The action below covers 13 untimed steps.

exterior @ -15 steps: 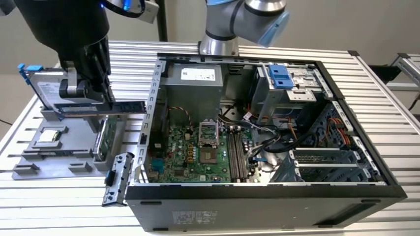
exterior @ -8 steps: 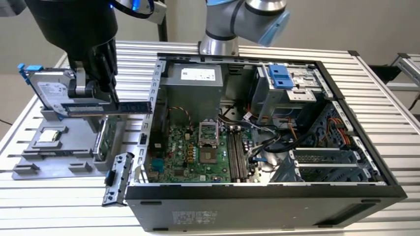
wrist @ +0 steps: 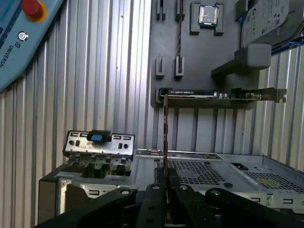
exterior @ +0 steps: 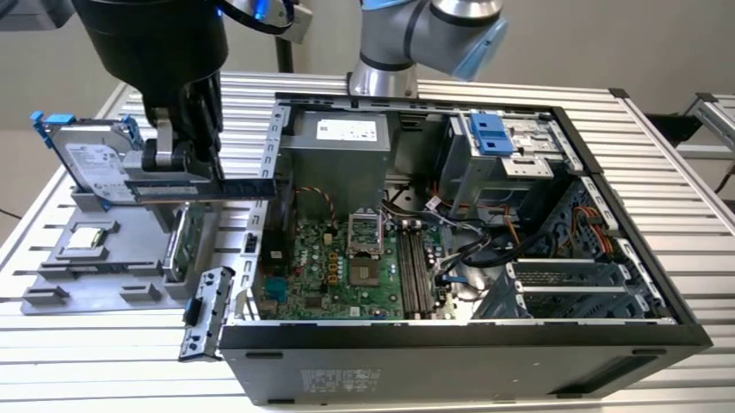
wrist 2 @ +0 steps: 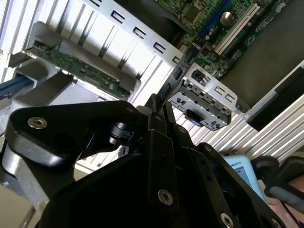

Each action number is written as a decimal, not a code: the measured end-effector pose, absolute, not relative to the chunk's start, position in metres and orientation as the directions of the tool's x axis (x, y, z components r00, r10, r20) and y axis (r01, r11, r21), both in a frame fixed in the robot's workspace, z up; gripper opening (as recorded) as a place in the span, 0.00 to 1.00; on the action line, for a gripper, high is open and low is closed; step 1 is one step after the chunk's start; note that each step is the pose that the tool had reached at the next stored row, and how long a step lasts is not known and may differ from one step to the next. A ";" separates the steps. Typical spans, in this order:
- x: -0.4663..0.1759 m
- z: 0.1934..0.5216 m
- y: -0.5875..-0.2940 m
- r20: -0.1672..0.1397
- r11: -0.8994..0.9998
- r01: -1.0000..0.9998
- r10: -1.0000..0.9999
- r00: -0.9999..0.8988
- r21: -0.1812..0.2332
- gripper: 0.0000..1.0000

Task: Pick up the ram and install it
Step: 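Insert the ram into the slot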

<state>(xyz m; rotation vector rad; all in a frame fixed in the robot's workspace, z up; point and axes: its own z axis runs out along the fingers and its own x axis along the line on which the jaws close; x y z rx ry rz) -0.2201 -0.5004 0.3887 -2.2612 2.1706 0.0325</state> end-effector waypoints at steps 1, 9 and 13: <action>-0.218 0.389 -0.500 -0.020 -0.039 -0.999 -0.999 0.039 0.009 0.00; -0.206 0.388 -0.500 -0.020 -0.026 -1.000 -0.999 0.025 0.009 0.00; -0.200 0.387 -0.500 -0.020 -0.018 -1.000 -1.000 0.018 0.009 0.00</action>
